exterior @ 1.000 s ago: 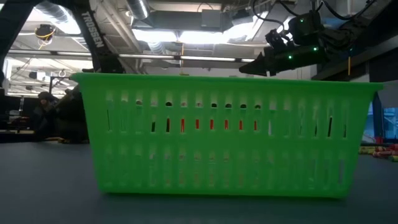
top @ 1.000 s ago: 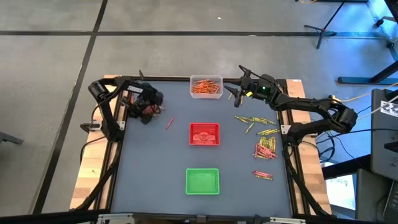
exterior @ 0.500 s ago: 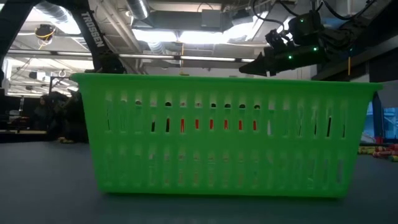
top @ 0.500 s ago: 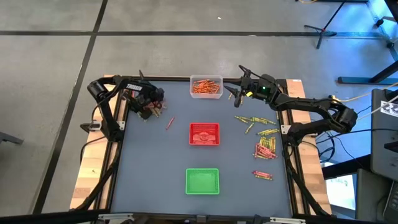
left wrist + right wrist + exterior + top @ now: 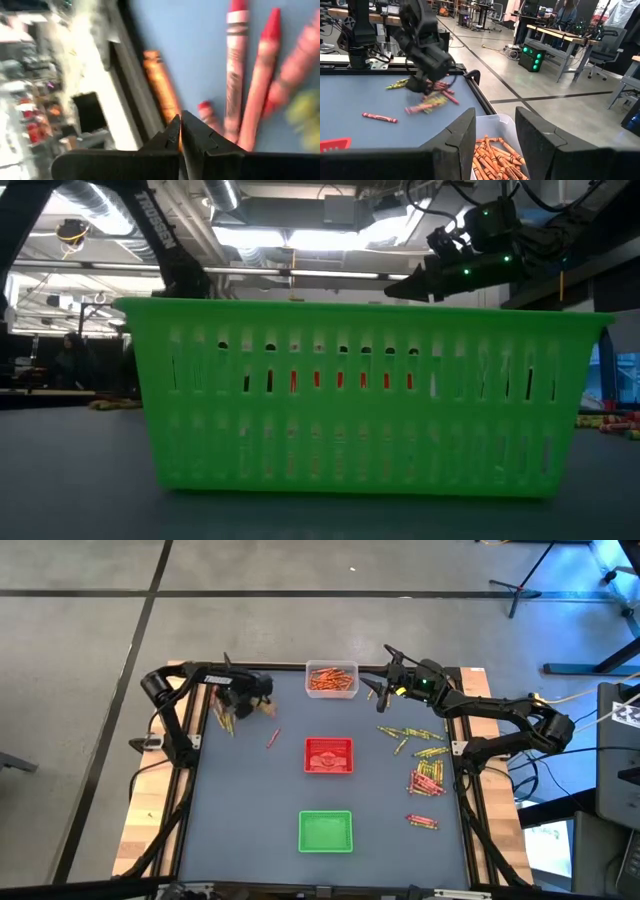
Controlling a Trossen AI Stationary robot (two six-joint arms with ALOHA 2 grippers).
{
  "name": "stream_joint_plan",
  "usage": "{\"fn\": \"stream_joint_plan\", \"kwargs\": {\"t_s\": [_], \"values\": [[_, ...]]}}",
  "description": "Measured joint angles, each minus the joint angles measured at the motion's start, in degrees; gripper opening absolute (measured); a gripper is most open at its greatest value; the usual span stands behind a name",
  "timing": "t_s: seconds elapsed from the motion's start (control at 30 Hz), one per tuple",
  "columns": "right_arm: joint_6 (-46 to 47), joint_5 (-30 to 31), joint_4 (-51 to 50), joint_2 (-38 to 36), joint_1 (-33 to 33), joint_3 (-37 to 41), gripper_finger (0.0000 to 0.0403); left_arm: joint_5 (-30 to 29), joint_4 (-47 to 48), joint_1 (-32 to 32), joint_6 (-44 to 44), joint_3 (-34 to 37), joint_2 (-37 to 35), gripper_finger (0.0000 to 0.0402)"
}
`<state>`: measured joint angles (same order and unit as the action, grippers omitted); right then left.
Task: Sort crayons
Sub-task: Put the orange crayon into the transparent bin
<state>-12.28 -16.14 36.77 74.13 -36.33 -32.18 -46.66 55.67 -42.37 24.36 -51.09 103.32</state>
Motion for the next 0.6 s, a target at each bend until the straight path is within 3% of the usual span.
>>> {"fn": "stream_joint_plan", "kwargs": {"t_s": [0.27,0.6], "values": [[0.0,0.0,-0.6,0.0,0.0,0.0,0.0137,5.6,7.0,0.8,-1.1,-6.4,-7.3,0.0],[0.0,0.0,-0.7,0.0,0.0,0.0,0.0137,5.8,3.9,-3.6,-4.4,-7.1,-10.0,0.0]]}}
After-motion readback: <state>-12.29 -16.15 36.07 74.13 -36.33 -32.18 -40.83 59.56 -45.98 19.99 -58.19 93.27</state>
